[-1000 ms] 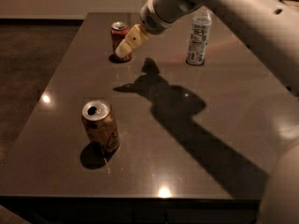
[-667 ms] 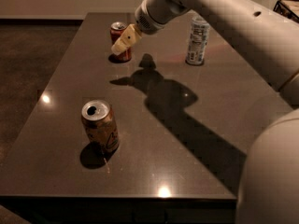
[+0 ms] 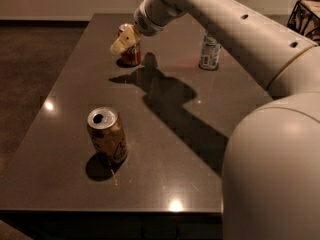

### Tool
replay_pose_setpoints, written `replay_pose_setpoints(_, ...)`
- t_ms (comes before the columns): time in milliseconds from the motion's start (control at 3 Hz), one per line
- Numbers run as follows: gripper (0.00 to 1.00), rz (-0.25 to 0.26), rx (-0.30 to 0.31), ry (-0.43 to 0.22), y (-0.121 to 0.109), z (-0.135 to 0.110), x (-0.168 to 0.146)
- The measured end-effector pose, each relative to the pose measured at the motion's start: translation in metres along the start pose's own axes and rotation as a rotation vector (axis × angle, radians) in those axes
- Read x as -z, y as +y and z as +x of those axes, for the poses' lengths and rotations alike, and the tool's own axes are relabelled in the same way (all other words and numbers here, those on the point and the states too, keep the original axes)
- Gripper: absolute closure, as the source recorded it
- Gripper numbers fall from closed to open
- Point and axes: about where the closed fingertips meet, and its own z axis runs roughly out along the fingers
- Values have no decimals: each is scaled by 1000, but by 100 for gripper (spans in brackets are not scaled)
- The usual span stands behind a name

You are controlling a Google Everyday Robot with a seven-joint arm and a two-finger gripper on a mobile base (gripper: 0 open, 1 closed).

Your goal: Knock coke can over

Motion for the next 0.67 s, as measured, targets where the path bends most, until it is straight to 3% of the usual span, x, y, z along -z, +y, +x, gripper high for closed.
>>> replay_pose_setpoints(333, 0, -11, -15, -4, 0, -7, -14)
replay_pose_setpoints(667, 16, -32, -22, -5, 3, -11, -22)
